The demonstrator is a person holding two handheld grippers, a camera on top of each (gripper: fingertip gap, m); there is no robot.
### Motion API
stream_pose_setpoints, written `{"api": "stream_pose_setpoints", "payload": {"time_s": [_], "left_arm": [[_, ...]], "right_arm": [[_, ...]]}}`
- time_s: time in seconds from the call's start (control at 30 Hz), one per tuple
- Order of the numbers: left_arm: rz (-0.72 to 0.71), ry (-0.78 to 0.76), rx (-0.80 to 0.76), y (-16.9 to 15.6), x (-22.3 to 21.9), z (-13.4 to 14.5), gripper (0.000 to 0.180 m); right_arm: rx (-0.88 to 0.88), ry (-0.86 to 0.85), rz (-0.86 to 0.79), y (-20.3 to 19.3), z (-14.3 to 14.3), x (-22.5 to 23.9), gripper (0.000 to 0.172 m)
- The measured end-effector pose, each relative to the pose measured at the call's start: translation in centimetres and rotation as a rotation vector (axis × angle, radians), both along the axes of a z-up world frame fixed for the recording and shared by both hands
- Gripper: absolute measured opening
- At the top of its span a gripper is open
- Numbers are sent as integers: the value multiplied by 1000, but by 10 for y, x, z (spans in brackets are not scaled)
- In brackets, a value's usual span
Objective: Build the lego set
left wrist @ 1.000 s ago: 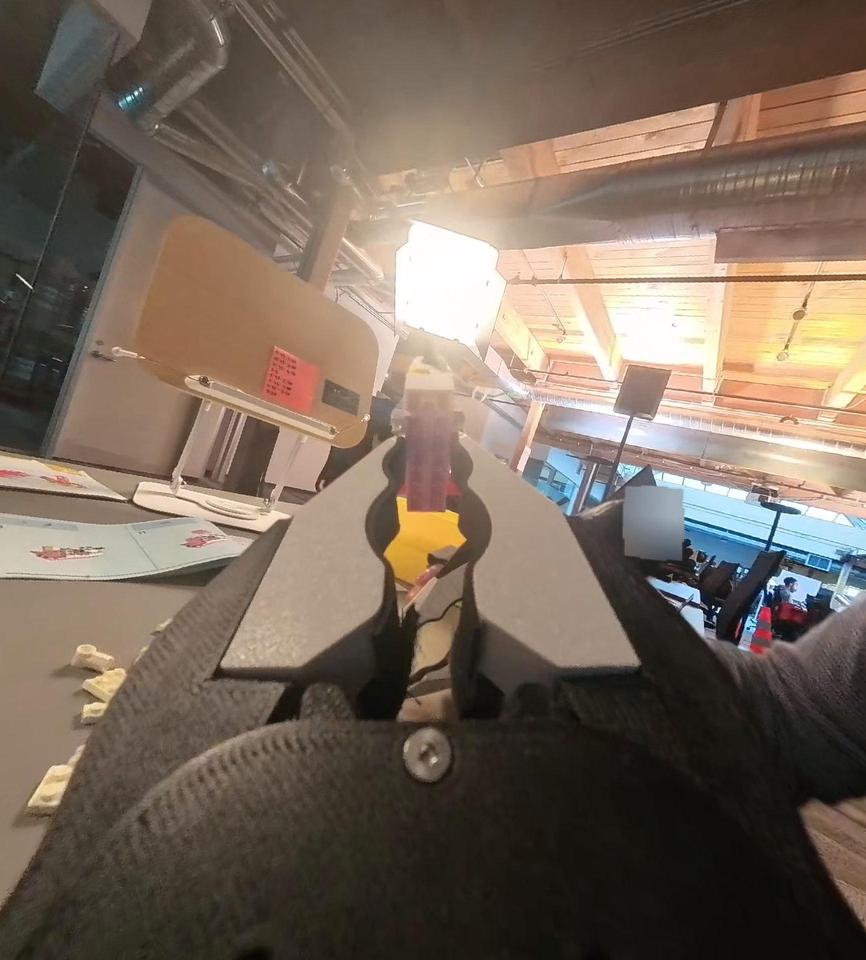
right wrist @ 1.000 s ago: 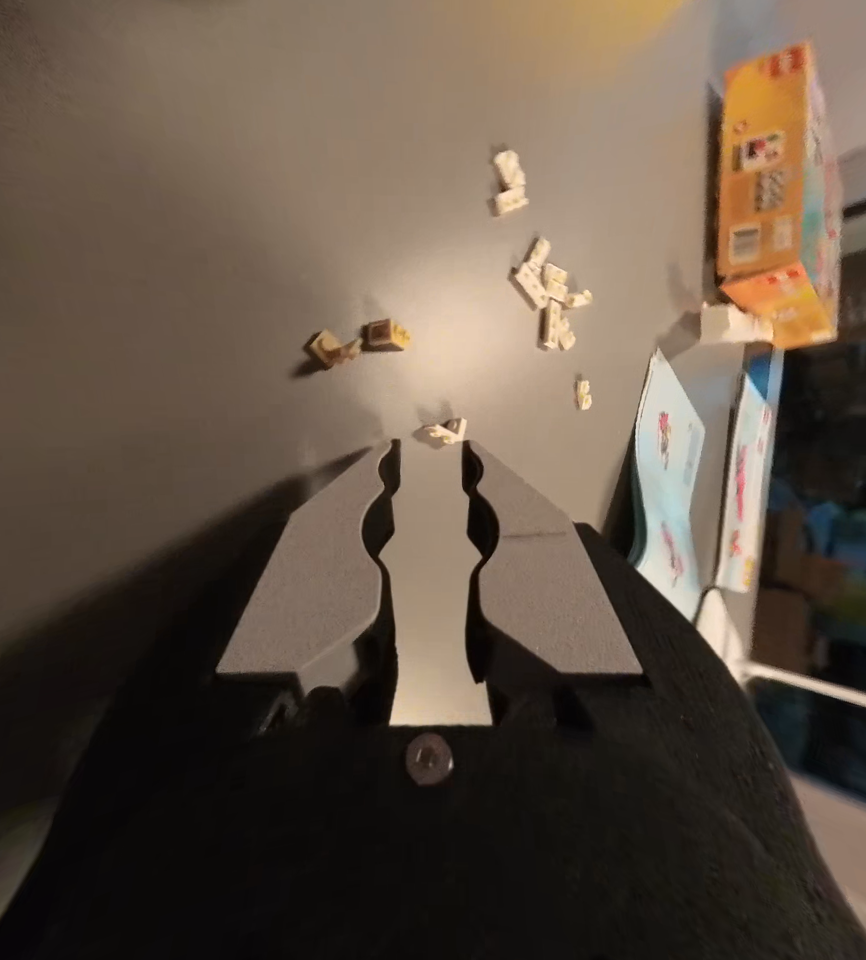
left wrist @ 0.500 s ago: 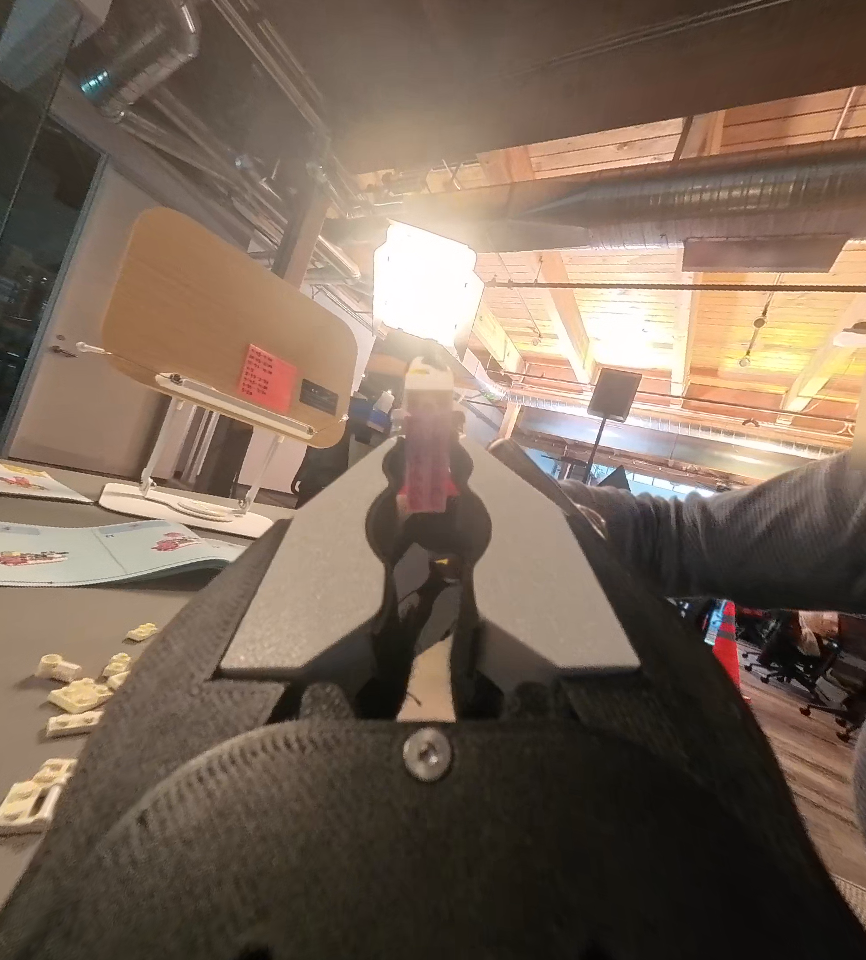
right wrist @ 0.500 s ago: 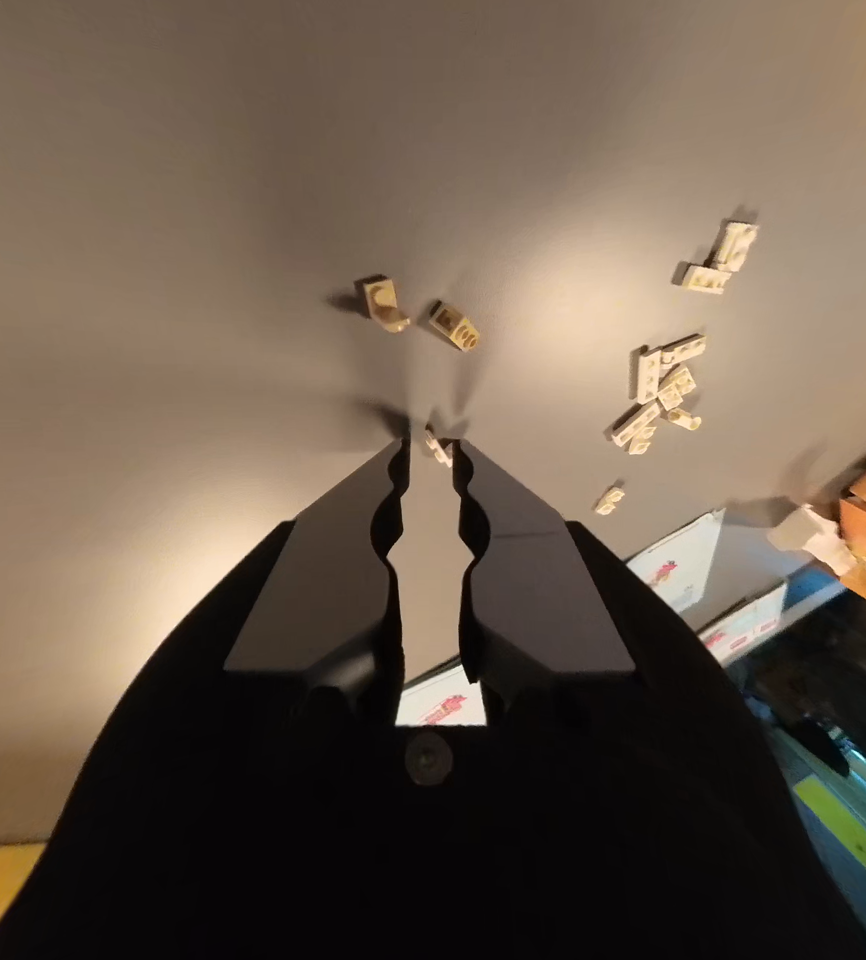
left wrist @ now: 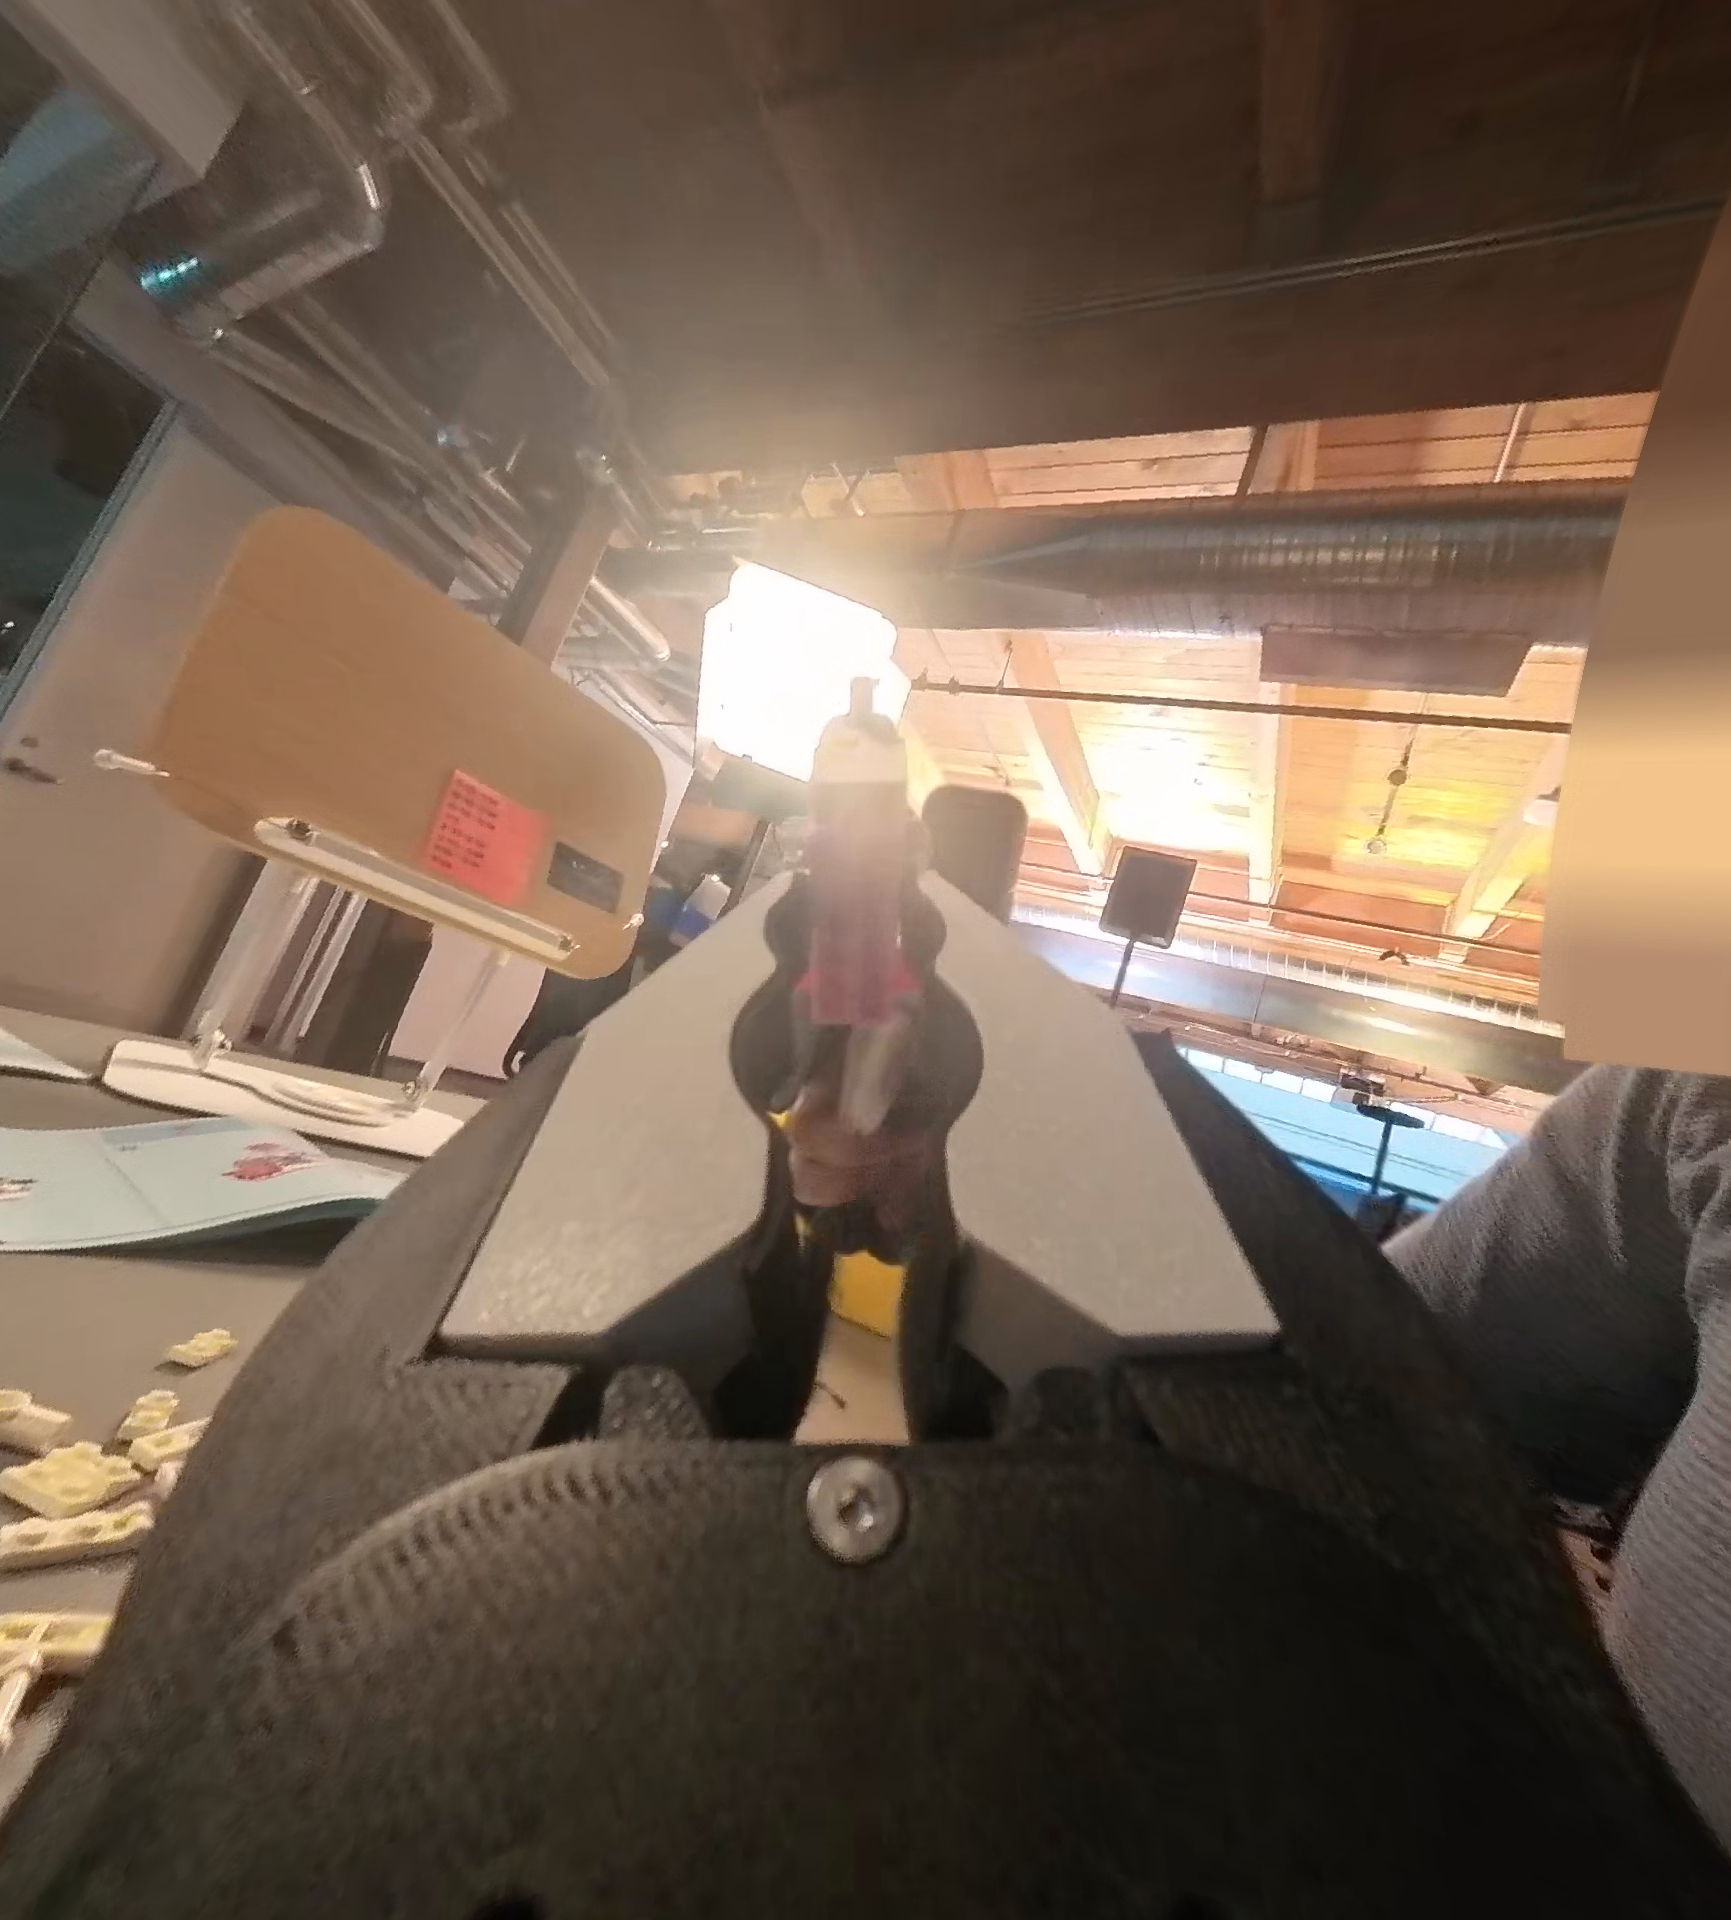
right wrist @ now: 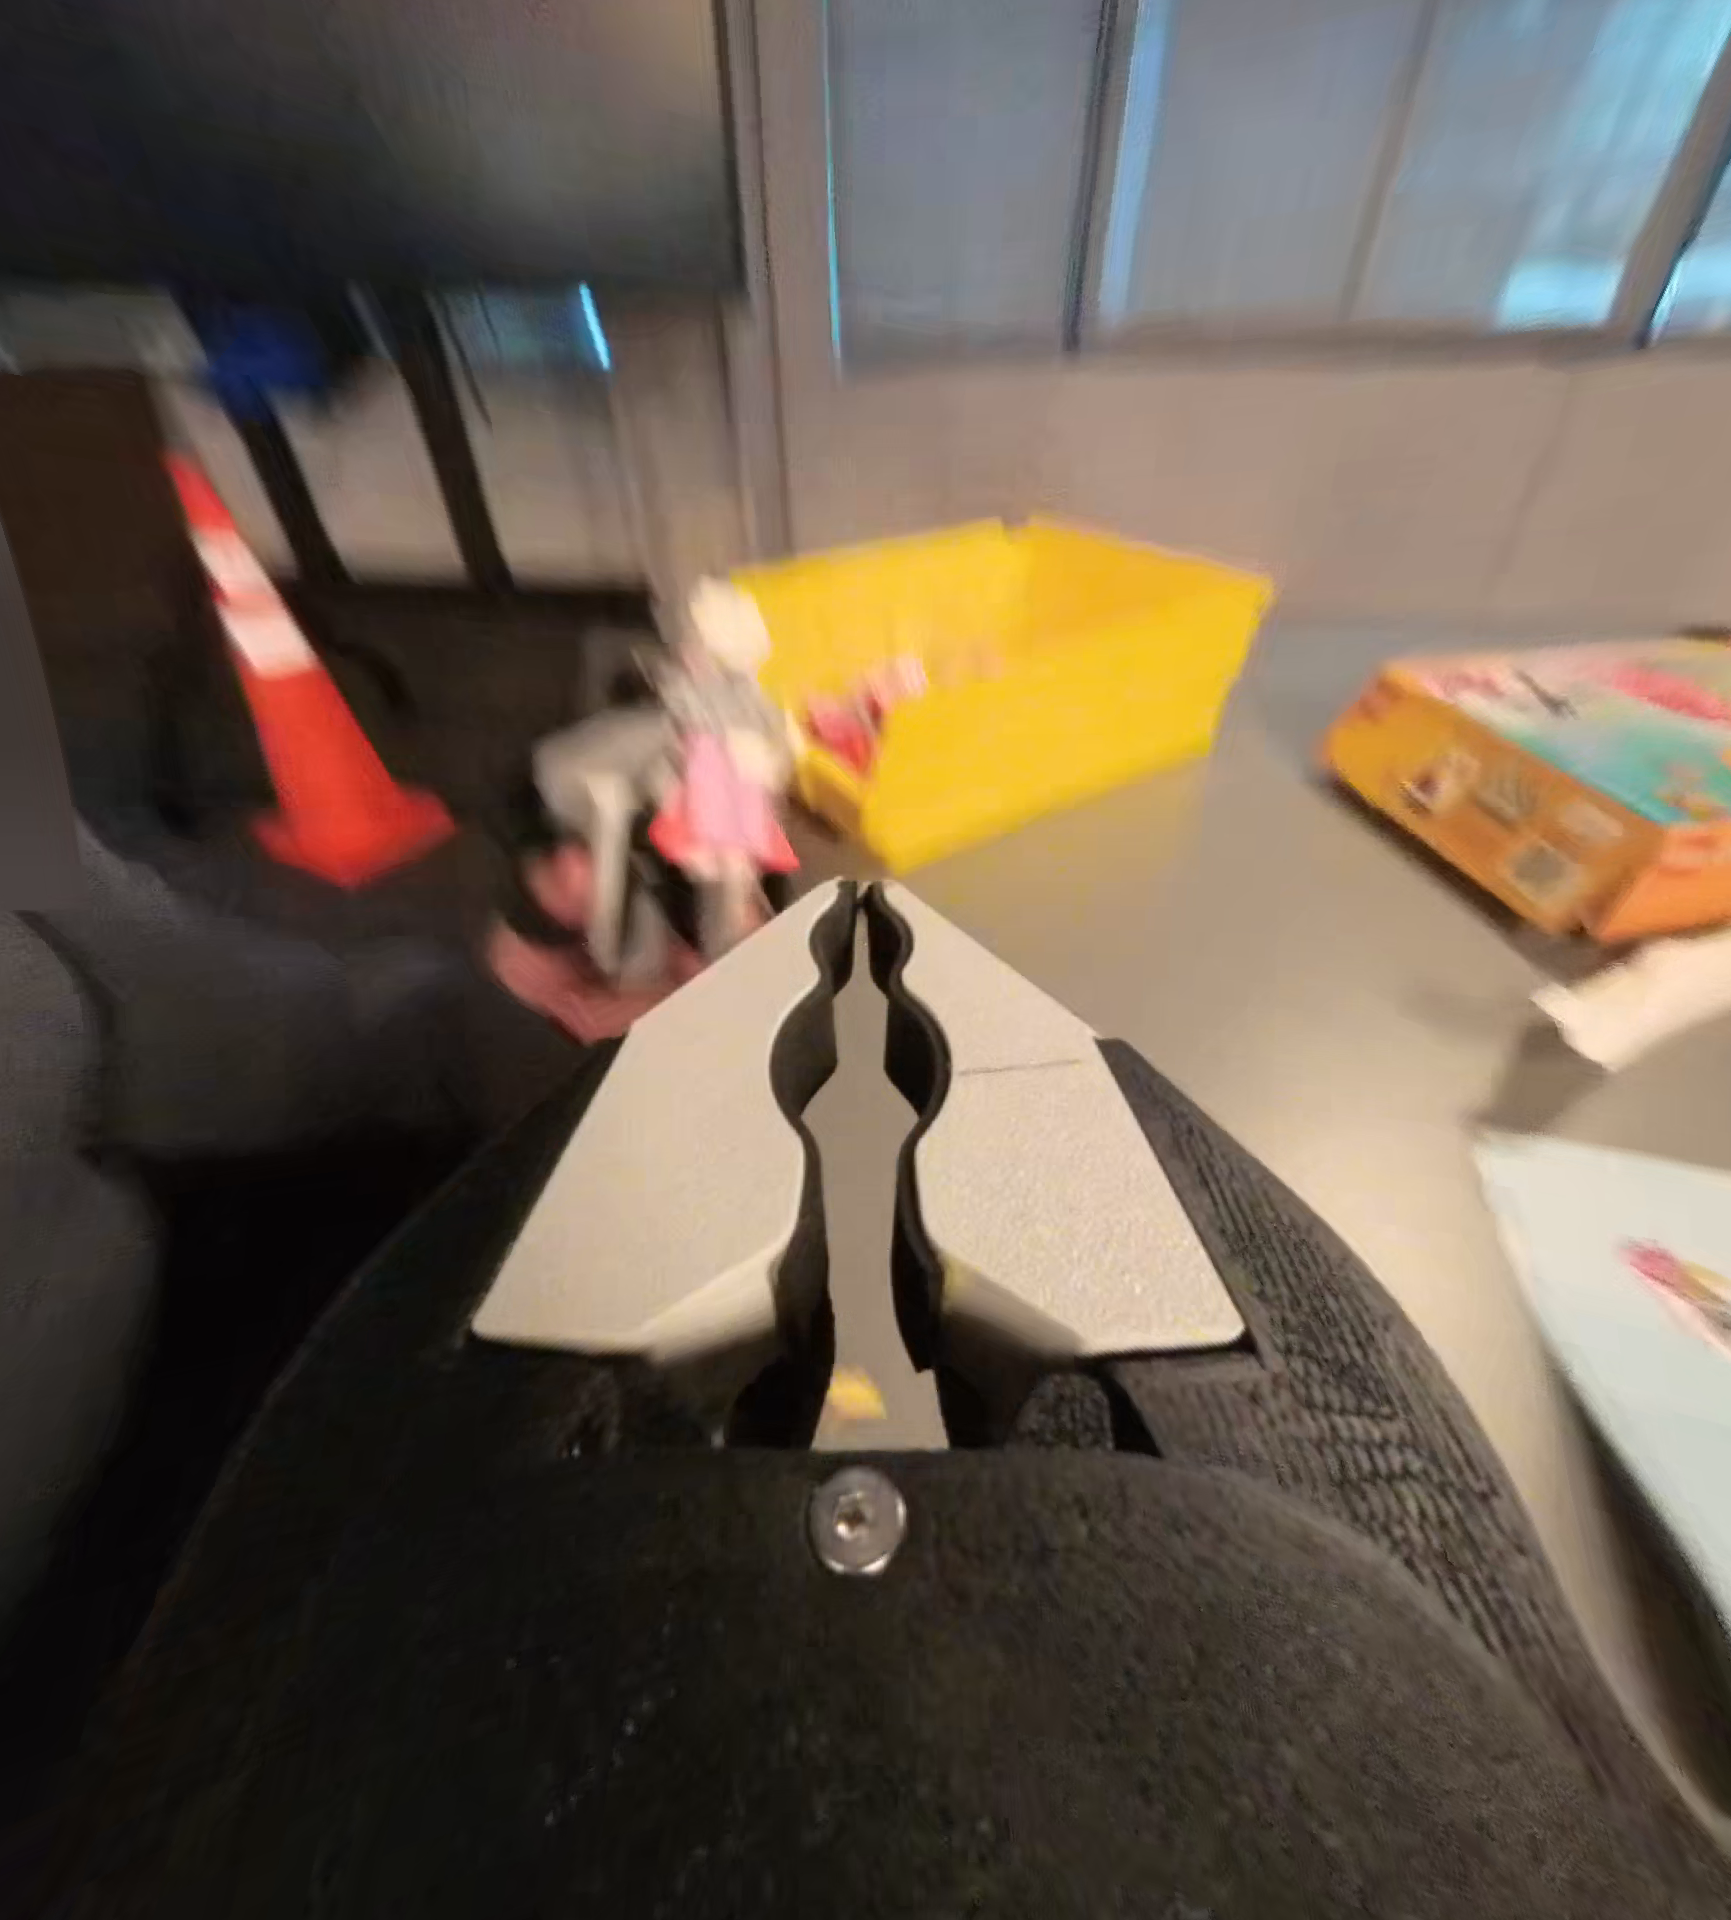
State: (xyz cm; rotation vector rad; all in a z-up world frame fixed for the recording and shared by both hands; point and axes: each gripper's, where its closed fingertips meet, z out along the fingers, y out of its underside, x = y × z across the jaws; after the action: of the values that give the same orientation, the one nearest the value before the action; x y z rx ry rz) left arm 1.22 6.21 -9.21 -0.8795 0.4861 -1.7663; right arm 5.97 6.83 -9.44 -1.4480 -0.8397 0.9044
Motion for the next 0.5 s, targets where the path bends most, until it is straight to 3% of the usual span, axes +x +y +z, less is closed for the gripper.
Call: {"api": "stream_pose_setpoints", "payload": {"time_s": [0.07, 0.17, 0.5], "left_arm": [[-6, -22, 17, -3, -2, 3, 15], [-6, -38, 25, -4, -3, 4, 15], [-3, -49, 20, -4, -1, 5, 15]], "right_arm": [[-29, 214, 49, -15, 26, -8, 0], [-61, 397, 109, -26, 42, -21, 0], [-90, 534, 148, -17, 24, -41, 0]]}}
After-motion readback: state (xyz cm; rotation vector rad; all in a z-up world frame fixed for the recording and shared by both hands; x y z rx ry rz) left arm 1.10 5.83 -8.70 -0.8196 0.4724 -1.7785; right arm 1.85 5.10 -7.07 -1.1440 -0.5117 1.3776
